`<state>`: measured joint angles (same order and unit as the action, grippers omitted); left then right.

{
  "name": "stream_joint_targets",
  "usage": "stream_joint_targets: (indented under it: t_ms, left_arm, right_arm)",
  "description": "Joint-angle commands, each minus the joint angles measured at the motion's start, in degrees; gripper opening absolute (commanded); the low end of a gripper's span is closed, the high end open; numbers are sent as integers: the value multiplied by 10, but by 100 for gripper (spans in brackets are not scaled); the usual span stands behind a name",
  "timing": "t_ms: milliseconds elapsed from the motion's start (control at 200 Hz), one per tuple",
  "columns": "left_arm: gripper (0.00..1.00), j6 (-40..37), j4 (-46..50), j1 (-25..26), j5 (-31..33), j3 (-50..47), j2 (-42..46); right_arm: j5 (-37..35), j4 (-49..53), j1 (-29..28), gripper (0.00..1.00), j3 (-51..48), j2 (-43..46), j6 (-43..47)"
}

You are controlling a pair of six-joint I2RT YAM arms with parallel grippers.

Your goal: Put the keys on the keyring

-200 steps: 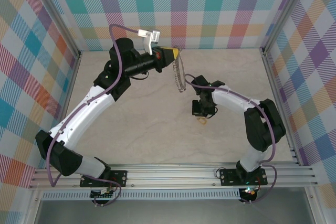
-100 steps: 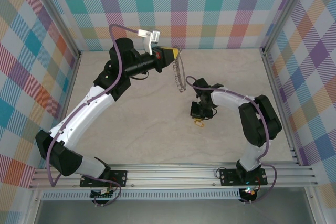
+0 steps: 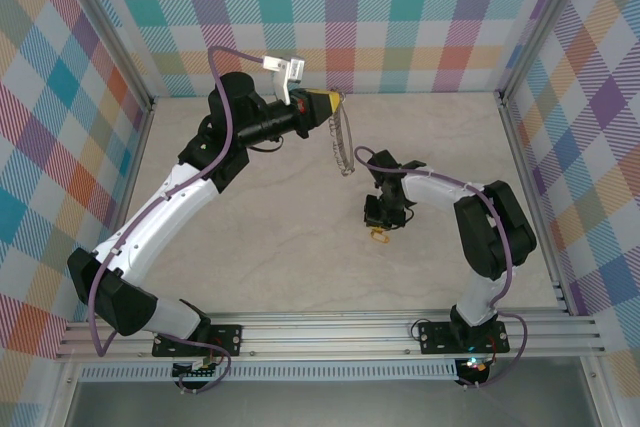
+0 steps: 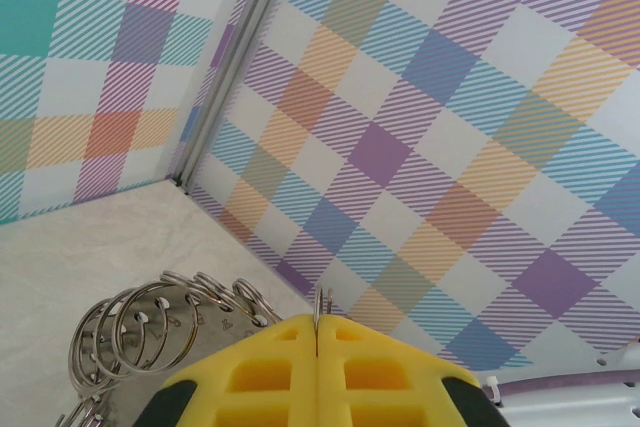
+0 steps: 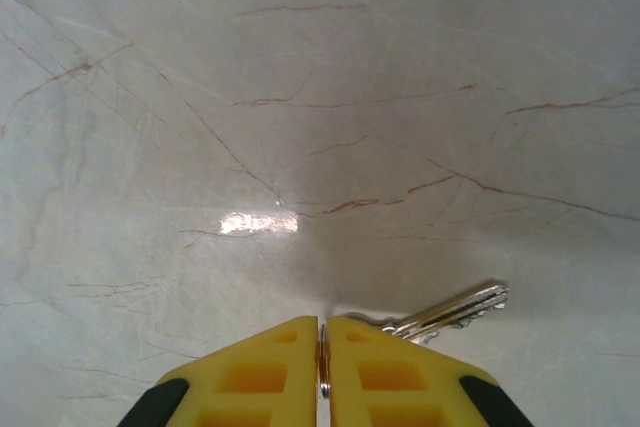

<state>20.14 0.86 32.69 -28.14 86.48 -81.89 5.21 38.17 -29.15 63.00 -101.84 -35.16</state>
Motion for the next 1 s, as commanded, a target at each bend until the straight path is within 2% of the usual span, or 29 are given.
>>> stream_joint_targets:
  t_ms: [0,310,395,490,640,810,995]
  left_arm:
    - [0,-1,-40,-4,0,9,15]
    - [0,-3,-41,-4,2,7,15]
    - [0,-2,-42,-4,2,6,14]
    - [0,-4,-41,-5,2,7,14]
    - [0,-4,-39,-5,1,8,13]
    - [0,-13,-23,-5,-1,21,14]
    - [0,-14,-25,-6,-11,26,11]
  right_arm:
    - [-6,9,3,12,-9,-8,2]
    - [-4,9,3,13,-8,-11,4]
    - [-3,9,3,10,-8,-12,4]
    - [-2,9,3,0,-6,-11,4]
    - [-3,18,4,0,3,7,5]
    - [-7,34,18,0,30,107,13]
    - [79,-29,63,0,30,246,31]
